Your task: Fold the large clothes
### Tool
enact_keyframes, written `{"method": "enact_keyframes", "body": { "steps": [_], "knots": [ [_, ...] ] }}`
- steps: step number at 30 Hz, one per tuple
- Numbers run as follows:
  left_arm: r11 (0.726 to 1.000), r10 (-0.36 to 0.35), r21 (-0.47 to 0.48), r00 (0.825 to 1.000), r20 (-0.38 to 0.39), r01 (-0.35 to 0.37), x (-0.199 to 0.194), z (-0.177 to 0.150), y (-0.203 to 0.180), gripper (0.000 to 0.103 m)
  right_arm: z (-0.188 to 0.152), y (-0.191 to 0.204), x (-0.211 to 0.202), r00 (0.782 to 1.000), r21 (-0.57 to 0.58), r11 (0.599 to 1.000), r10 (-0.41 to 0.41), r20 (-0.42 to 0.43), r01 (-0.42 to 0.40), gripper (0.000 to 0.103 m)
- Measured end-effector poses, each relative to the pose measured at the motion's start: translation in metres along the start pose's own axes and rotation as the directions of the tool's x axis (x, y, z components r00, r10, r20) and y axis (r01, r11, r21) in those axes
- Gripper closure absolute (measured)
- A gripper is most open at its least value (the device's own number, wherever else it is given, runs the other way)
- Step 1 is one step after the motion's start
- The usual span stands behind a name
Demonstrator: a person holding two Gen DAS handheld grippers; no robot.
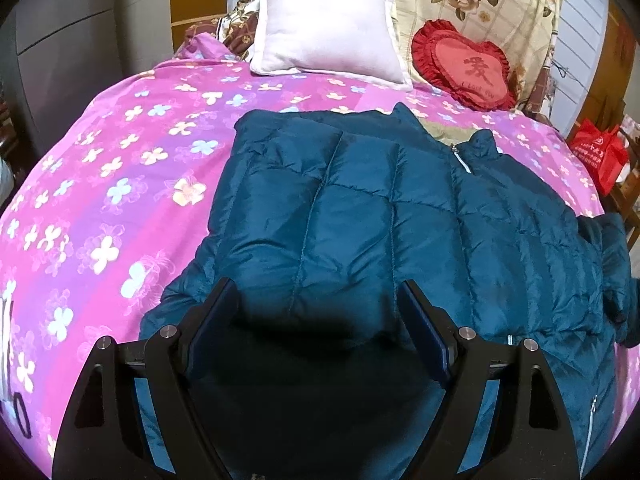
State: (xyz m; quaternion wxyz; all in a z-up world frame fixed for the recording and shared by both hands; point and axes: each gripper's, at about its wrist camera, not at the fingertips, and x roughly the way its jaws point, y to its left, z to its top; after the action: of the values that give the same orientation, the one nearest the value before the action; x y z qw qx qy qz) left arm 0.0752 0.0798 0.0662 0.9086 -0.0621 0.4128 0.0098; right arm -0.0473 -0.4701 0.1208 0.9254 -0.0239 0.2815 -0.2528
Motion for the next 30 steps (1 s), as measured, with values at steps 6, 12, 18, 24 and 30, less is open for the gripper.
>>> {"method": "enact_keyframes", "body": {
  "steps": [6,12,18,24,30],
  "knots": [
    [1.000,-0.020,-0.015,1.000,-0.001,0.020,-0.001,0.005,0.004,0.021,0.001,0.138,-0.055,0.975,-0.126,0.970,0.214,0.051,-0.207,0.091],
    [0.997,-0.072,-0.037,0.997,-0.038,0.071,0.006,0.010,0.011,0.021,-0.026,0.262,-0.080,0.901,-0.207,0.881,0.433,-0.008,-0.425,0.091],
    [0.992,-0.102,-0.081,0.994,-0.049,0.098,0.009,0.012,0.015,0.021,-0.044,0.348,-0.083,0.828,-0.289,0.779,0.548,-0.117,-0.556,0.091],
    [0.987,-0.136,-0.086,0.990,-0.047,0.132,0.008,0.014,0.013,0.021,-0.051,0.352,-0.095,0.817,-0.305,0.763,0.567,-0.109,-0.570,0.038],
    [0.983,-0.176,-0.052,0.984,-0.036,0.174,0.005,0.012,0.002,0.021,-0.060,0.315,-0.127,0.845,-0.358,0.771,0.519,-0.125,-0.527,0.017]
  ]
}}
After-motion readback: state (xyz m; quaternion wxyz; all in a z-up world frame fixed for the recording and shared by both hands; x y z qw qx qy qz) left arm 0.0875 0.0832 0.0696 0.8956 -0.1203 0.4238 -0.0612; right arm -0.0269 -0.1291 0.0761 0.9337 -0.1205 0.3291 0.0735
